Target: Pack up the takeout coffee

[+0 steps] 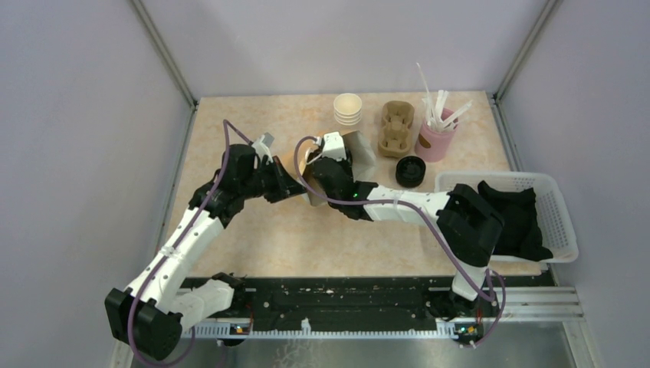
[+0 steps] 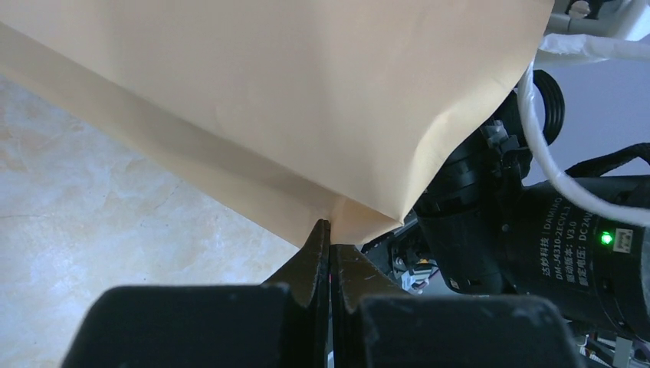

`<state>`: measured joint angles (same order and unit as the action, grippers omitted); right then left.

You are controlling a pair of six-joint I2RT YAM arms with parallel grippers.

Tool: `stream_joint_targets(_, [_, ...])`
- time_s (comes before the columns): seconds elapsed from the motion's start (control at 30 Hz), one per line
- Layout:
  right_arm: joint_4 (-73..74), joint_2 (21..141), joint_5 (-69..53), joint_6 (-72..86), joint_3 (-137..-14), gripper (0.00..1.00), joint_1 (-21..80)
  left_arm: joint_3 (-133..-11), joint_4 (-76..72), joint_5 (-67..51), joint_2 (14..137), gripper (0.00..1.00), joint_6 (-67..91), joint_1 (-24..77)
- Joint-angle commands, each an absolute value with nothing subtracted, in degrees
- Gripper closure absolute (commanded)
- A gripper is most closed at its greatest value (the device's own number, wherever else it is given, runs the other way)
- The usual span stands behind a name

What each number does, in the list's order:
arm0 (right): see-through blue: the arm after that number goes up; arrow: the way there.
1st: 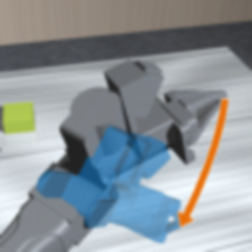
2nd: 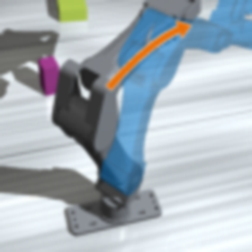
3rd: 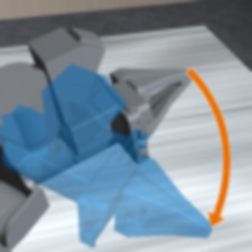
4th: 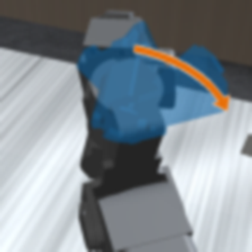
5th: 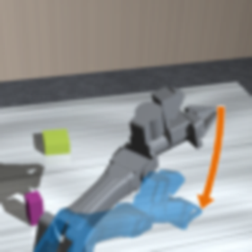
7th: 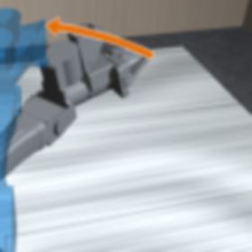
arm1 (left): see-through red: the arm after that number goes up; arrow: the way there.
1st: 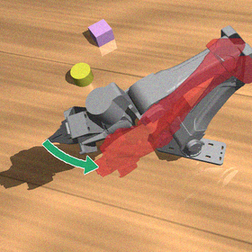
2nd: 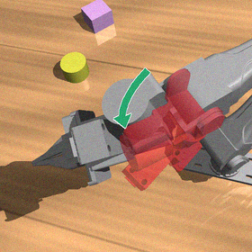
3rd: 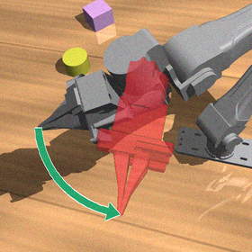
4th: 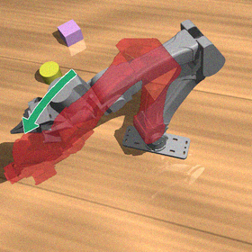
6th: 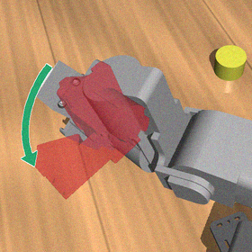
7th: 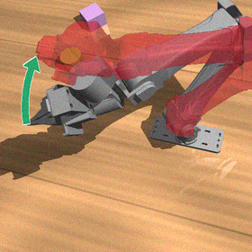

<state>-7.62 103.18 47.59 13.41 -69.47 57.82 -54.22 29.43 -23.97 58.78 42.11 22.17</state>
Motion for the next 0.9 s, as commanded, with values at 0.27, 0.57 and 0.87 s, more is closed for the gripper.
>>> stream_joint_targets(0.27, [-15.4,102.4,56.3,3.9,-71.3,0.62,59.0,-54.3,30.6,-24.0,57.5,1.00,41.6,22.2])
stream_joint_targets(0.57, [-19.8,106.2,54.5,2.8,-72.0,0.62,59.0,-55.4,30.7,-25.9,58.4,1.00,41.3,22.2])
stream_joint_targets(0.87, [-22.9,108.1,49.4,1.7,-71.2,0.62,59.0,-56.2,30.4,-27.2,58.9,1.00,42.0,22.1])
